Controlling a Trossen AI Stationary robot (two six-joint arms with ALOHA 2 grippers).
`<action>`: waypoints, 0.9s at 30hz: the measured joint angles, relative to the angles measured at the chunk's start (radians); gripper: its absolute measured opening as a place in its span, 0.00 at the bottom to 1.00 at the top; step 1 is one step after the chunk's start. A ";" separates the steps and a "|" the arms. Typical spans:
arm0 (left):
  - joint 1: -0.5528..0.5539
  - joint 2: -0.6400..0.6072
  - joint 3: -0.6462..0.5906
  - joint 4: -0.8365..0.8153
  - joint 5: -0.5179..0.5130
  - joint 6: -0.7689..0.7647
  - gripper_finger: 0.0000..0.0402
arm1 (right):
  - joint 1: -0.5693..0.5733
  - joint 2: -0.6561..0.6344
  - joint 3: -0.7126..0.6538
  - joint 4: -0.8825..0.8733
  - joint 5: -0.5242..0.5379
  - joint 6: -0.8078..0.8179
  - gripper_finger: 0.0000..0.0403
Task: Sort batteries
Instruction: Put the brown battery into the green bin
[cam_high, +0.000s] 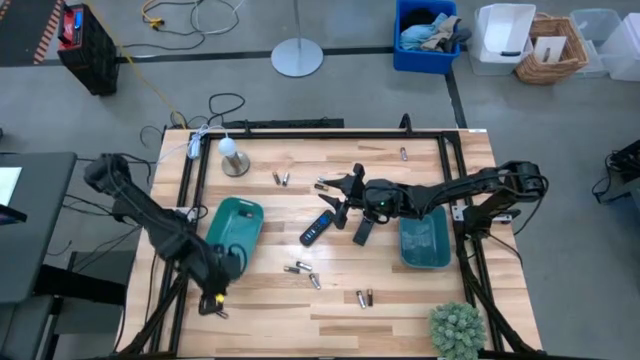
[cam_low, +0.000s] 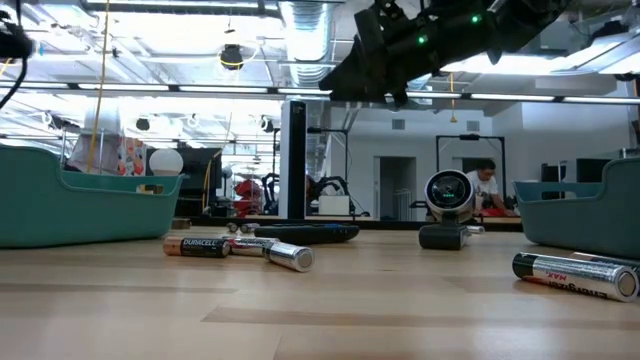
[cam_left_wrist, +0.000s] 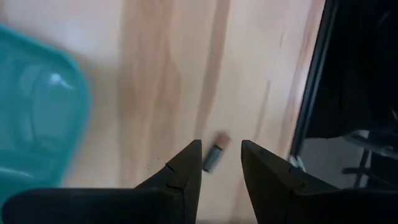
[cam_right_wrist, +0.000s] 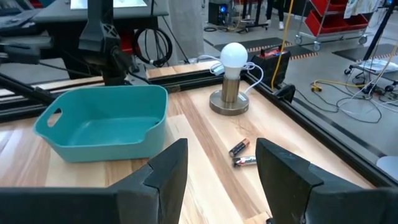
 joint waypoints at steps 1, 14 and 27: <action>-0.019 0.024 0.007 0.000 0.000 -0.030 0.27 | 0.000 0.000 0.000 -0.002 0.000 -0.006 0.51; -0.186 0.350 0.032 0.064 0.102 -0.156 0.38 | 0.000 0.000 0.000 0.000 -0.001 -0.017 0.51; -0.216 0.437 0.032 0.067 -0.010 -0.130 0.51 | -0.001 0.000 0.000 0.008 -0.001 -0.017 0.51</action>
